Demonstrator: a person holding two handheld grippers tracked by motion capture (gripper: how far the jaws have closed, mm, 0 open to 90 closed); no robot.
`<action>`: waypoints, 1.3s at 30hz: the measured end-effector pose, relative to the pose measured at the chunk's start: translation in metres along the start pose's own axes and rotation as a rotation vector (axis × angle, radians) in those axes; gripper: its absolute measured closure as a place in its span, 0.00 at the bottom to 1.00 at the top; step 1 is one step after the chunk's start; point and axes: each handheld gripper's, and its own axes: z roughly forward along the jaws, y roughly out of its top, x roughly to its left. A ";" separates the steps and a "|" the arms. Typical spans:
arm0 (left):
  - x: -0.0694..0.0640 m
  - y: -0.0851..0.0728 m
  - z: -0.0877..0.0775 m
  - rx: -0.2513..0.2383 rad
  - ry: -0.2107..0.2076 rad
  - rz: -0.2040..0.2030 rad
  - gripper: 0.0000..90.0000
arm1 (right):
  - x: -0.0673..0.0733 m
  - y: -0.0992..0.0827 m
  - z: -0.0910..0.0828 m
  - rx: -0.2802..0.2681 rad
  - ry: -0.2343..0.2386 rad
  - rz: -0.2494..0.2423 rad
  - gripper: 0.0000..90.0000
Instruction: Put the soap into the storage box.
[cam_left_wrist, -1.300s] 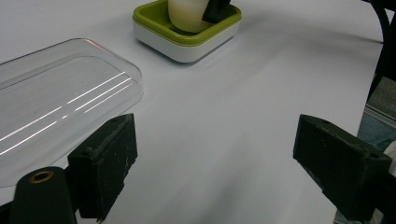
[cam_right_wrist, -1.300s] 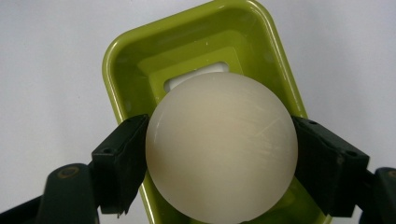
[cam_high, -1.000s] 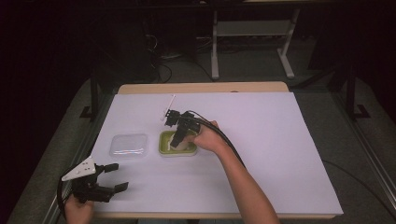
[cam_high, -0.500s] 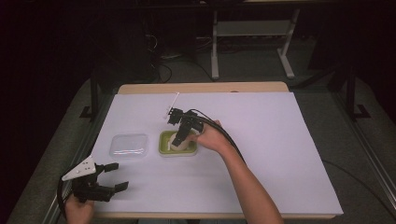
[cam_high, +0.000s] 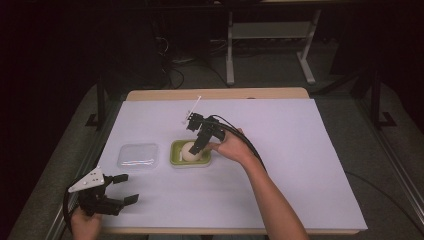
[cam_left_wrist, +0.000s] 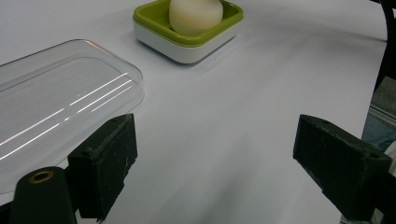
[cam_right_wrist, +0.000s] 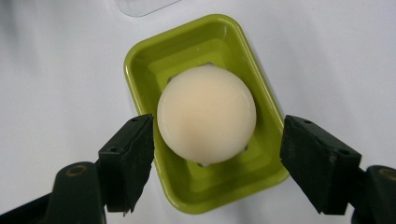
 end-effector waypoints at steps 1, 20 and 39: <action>0.000 0.000 0.000 0.000 -0.001 0.000 0.14 | 0.000 -0.003 -0.002 -0.004 0.000 0.005 0.28; -0.001 0.000 -0.001 0.000 -0.001 0.000 0.14 | -0.004 -0.027 -0.023 -0.032 -0.015 0.036 0.28; -0.002 0.000 0.000 -0.001 0.000 -0.001 0.14 | -0.008 -0.065 -0.040 -0.063 -0.038 0.084 0.28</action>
